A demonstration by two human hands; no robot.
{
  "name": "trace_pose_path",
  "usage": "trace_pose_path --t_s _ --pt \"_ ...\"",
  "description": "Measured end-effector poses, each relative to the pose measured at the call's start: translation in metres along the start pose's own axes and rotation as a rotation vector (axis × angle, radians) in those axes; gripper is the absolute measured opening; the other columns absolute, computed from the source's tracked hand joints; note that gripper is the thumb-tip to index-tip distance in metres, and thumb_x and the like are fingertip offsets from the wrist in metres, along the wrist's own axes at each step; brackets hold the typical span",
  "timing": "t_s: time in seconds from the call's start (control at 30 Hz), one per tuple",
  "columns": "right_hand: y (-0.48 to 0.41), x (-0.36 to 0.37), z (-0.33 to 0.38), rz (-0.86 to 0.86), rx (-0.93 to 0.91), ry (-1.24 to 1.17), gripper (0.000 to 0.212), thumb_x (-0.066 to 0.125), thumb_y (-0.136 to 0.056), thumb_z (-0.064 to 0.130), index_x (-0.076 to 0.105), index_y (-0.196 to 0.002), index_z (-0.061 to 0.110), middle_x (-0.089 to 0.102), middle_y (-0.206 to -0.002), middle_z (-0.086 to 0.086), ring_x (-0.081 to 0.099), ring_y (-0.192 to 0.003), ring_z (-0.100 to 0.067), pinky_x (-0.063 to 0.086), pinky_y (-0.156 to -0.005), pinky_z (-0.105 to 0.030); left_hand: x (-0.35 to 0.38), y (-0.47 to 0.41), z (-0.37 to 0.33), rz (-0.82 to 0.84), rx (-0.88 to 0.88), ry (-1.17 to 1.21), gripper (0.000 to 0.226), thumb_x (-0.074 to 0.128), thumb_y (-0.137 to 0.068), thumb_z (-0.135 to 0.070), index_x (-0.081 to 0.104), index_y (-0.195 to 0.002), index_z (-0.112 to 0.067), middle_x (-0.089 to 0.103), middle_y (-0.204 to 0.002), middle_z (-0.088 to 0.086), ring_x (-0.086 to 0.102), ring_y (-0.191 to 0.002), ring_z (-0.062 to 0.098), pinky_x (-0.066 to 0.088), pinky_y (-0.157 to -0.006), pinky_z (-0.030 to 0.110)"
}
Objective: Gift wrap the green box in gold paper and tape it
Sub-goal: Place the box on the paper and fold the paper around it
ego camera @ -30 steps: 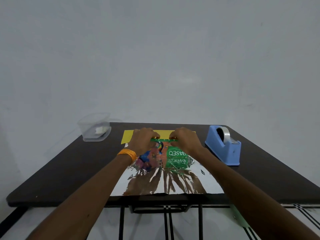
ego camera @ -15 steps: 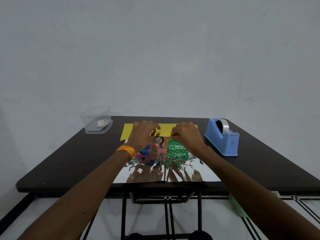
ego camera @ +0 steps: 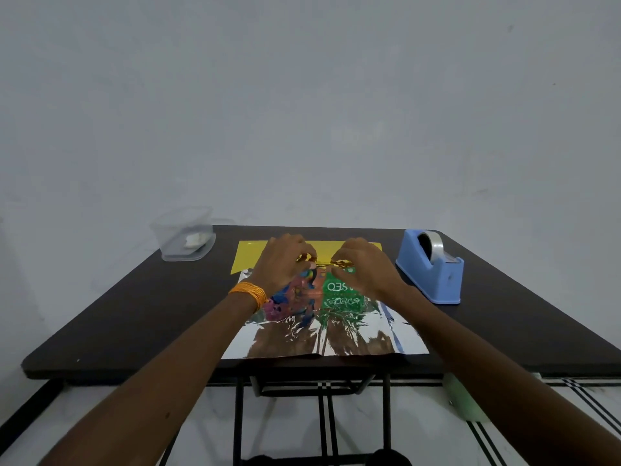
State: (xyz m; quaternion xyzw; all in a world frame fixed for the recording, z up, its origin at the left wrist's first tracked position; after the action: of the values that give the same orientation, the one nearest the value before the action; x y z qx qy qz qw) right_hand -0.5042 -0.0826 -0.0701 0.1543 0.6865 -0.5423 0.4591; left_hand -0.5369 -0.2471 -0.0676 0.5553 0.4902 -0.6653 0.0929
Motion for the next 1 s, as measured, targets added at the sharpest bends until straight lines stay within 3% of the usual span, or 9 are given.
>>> trace_pose_path --t_s 0.23,0.4,0.57,0.7,0.77,0.83,0.93,1.0 --pt "-0.011 -0.004 -0.002 0.116 0.057 -0.001 0.016 0.07 -0.09 0.028 0.072 -0.104 0.019 0.063 -0.099 0.001 0.058 -0.093 -0.018 0.043 -0.072 -0.032 -0.001 -0.005 -0.004 0.037 0.026 -0.018 0.02 0.067 -0.09 -0.035 0.069 -0.106 -0.024 0.06 -0.104 -0.002 0.052 -0.098 0.02 0.043 -0.08 0.037" --pt "-0.011 -0.001 -0.001 0.09 0.095 -0.031 0.015 0.073 -0.088 0.024 0.073 -0.101 0.016 0.06 -0.096 -0.002 0.058 -0.087 -0.02 0.05 -0.07 -0.038 0.006 -0.008 -0.017 0.051 0.057 -0.087 0.046 0.061 -0.094 -0.039 0.054 -0.137 -0.024 0.059 -0.12 0.001 0.051 -0.111 0.023 0.045 -0.088 0.039" --pt "-0.002 -0.002 -0.014 0.094 0.194 -0.176 0.027 0.083 -0.079 0.021 0.073 -0.104 0.016 0.063 -0.096 -0.001 0.06 -0.084 -0.017 0.048 -0.071 -0.032 0.009 -0.01 -0.017 0.051 0.04 -0.082 0.032 0.062 -0.094 -0.035 0.064 -0.125 -0.027 0.059 -0.118 0.001 0.051 -0.107 0.022 0.046 -0.086 0.038" --pt "0.024 -0.019 -0.059 -0.181 0.597 -0.488 0.018 0.081 -0.08 0.026 0.074 -0.09 0.013 0.068 -0.084 -0.004 0.057 -0.073 -0.012 0.045 -0.069 -0.028 0.009 -0.01 -0.016 0.05 0.033 -0.068 0.032 0.064 -0.093 -0.033 0.065 -0.124 -0.026 0.059 -0.12 0.001 0.051 -0.108 0.022 0.046 -0.086 0.037" --pt "0.038 -0.016 -0.082 -0.16 0.764 -0.503 0.022 0.069 -0.086 0.018 0.068 -0.084 -0.004 0.062 -0.077 -0.022 0.05 -0.063 -0.02 0.038 -0.066 -0.029 0.009 -0.01 -0.016 0.048 0.025 -0.054 0.032 0.065 -0.092 -0.034 0.066 -0.123 -0.025 0.06 -0.12 0.001 0.051 -0.107 0.022 0.047 -0.086 0.038" --pt "0.052 -0.009 -0.094 -0.062 0.92 -0.571 0.022 0.063 -0.088 0.013 0.06 -0.077 -0.006 0.051 -0.073 -0.023 0.046 -0.065 -0.025 0.037 -0.066 -0.031 0.01 -0.01 -0.015 0.048 0.02 -0.037 0.032 0.065 -0.092 -0.034 0.066 -0.123 -0.025 0.06 -0.12 0.002 0.051 -0.107 0.022 0.047 -0.087 0.038" --pt "0.069 0.008 -0.097 -0.013 1.163 -0.903 0.016 0.064 -0.093 0.022 0.06 -0.092 0.006 0.054 -0.08 -0.012 0.052 -0.064 -0.02 0.048 -0.059 -0.029 0.011 -0.009 -0.016 0.05 0.012 -0.033 0.032 0.065 -0.092 -0.033 0.066 -0.122 -0.024 0.059 -0.12 0.002 0.051 -0.107 0.023 0.047 -0.088 0.04" --pt "0.07 0.019 -0.09 -0.013 1.248 -1.093 0.032 0.064 -0.093 0.033 0.061 -0.109 0.006 0.066 -0.096 -0.015 0.062 -0.068 -0.024 0.053 -0.057 -0.028 0.009 -0.009 -0.016 0.053 0.008 -0.035 0.032 0.066 -0.091 -0.033 0.066 -0.122 -0.024 0.059 -0.119 0.002 0.051 -0.108 0.023 0.047 -0.088 0.041"
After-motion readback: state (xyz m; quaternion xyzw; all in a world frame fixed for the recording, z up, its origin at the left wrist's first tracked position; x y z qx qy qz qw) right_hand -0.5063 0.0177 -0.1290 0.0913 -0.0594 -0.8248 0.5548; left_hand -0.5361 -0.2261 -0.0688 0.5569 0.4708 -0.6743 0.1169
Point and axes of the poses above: each hand's wrist, its own y-axis away from the middle knuckle, its own x-axis out of the palm, z = x × y, the point moved 6 cm from there along -y, towards the middle knuckle
